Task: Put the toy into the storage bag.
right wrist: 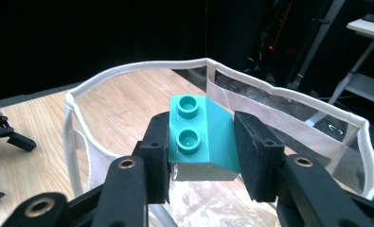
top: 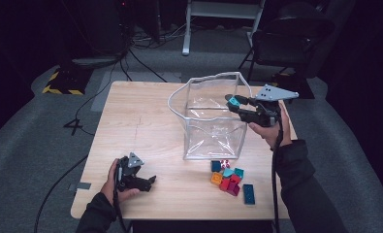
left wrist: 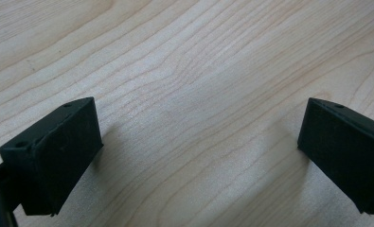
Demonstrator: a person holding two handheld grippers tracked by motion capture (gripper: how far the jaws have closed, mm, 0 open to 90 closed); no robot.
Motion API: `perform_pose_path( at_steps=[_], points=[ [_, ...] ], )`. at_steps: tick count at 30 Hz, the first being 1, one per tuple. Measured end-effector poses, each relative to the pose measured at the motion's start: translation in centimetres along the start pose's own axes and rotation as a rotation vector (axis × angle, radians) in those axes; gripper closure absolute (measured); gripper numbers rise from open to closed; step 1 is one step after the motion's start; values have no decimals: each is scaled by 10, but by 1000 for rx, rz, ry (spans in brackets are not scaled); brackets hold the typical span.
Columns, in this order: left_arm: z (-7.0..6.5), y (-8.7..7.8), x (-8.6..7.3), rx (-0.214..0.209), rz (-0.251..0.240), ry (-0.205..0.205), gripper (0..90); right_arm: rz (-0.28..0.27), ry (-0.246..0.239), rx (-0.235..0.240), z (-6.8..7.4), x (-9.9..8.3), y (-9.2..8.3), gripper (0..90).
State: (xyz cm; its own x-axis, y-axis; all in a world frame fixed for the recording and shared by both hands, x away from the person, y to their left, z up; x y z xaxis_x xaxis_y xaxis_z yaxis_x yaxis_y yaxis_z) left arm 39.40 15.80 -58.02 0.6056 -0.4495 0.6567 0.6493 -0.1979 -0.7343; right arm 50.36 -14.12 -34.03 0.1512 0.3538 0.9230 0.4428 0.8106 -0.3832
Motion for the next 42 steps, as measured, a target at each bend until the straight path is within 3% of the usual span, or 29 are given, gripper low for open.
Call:
perform_pose_path(
  at_steps=[15,25,31,42],
  points=[
    [0,0,0,1,-1,0,6,31,21,-31,-4,-10,4,587],
    [0,0,0,-1,0,-4,6,34,31,-45,-5,-11,7,474],
    [0,0,0,-1,1,-4,6,19,23,-57,-2,-10,-3,411],
    [0,0,0,-2,1,-4,6,-34,-3,-48,16,-19,-33,327]
  ],
)
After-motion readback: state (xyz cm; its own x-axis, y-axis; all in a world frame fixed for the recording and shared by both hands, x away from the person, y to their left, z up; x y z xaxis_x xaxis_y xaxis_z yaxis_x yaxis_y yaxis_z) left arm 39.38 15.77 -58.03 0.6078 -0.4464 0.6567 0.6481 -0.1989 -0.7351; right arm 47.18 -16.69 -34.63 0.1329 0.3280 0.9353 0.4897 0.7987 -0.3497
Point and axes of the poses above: each handheld gripper's, and its own axes: y roughly forward along the jaws, x roughly out of its top, z roughly to its left, the point moved 10 cm from there along y, roughly forward along the jaws, and after that the axes turned 14 degrees about x, right-handed, at the moved point
